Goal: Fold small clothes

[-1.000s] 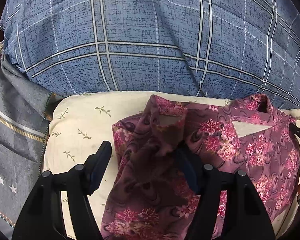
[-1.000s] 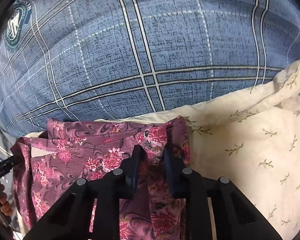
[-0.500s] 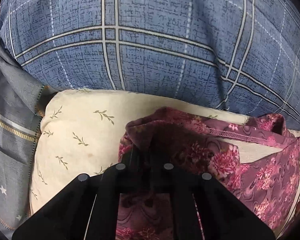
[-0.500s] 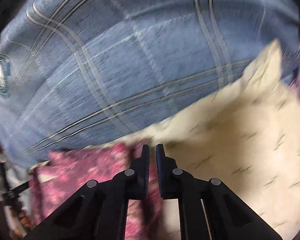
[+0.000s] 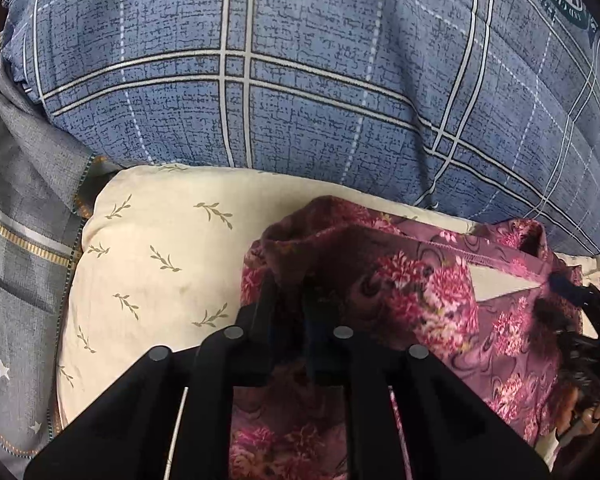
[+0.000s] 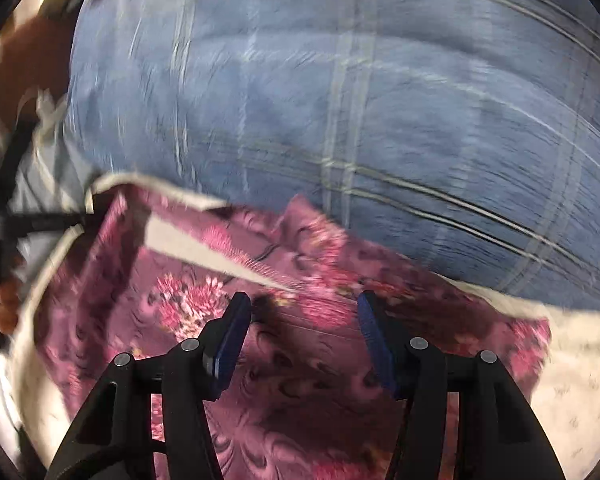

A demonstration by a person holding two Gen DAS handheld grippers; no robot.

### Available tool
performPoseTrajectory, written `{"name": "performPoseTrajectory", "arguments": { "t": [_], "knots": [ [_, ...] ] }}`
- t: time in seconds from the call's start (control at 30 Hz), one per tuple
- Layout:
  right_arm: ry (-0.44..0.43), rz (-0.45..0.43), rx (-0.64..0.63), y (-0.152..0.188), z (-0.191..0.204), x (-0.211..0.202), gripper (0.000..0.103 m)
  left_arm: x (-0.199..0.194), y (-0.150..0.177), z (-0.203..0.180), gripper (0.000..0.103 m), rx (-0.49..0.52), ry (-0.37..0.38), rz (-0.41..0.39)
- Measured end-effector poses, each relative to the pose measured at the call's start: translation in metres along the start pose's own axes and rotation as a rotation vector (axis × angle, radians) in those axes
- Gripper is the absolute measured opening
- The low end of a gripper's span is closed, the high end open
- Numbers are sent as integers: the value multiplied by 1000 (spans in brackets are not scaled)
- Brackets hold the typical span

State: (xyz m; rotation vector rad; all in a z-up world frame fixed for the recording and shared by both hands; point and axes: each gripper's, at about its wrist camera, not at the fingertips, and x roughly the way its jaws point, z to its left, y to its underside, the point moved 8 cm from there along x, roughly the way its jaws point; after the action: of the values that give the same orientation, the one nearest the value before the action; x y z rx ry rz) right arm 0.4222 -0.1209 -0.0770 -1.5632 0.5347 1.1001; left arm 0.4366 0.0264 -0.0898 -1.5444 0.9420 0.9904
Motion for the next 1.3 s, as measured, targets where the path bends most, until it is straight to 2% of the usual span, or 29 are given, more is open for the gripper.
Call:
{"name": "performPoseTrajectory", "arguments": {
  "t": [0.1,0.17,0.2,0.23,0.33,0.4,0.5,0.53,0.6,0.67,0.7,0.73,0.77,0.8,0.83,0.93,1.07,1.1,1.13,1.17,1.23,1.3],
  "knots": [
    [1,68,-82,2,13,21,56,-3,13,4,19,-3,13,3],
    [40,78,-121,6,17,27,36,-3,14,7,23,-5,13,0],
    [50,82,-128,7,18,30,15,-2,15,10,26,-14,14,2],
    [64,84,-126,8,18,31,9,-4,18,12,27,-21,19,3],
    [98,13,-140,5,17,16,4,-6,21,21,28,-23,30,3],
    [122,-53,-104,-4,10,-2,0,-9,20,26,32,-14,21,-7],
    [129,-99,5,-18,-14,-14,0,-10,18,29,41,-23,37,-15],
    [116,-96,34,-18,-18,-15,0,-10,18,30,41,-31,39,-9],
    [8,-58,99,-12,-21,-8,1,-10,16,31,41,-38,67,8],
    [-4,-57,132,-3,-27,-12,4,-15,18,39,42,-37,96,24],
    [-12,-64,161,-2,-38,-15,10,-17,18,42,45,-34,113,30],
    [-22,-69,215,0,-54,-17,21,-23,22,48,54,-30,131,40],
    [-23,-76,285,5,-71,-21,28,-29,27,53,58,-25,150,45],
    [-10,-85,372,14,-96,-27,42,-34,30,64,64,-19,160,47],
    [-1,-94,415,22,-109,-34,50,-37,33,69,66,-17,158,48],
    [11,-78,531,45,-137,-35,50,-35,42,83,68,-31,145,73],
    [58,-16,503,53,-125,-14,49,-25,65,83,68,-77,182,156],
    [105,-11,480,52,-121,-11,40,-24,70,84,68,-70,175,161],
    [149,-16,459,50,-120,-12,11,-26,73,85,68,-63,167,154],
    [152,-21,442,46,-115,-13,3,-29,74,86,68,-53,158,142],
    [187,-97,442,38,-119,-29,2,-33,73,88,68,-52,152,127],
    [204,-180,502,34,-135,-44,2,-33,71,92,68,-55,138,118]
  ]
}}
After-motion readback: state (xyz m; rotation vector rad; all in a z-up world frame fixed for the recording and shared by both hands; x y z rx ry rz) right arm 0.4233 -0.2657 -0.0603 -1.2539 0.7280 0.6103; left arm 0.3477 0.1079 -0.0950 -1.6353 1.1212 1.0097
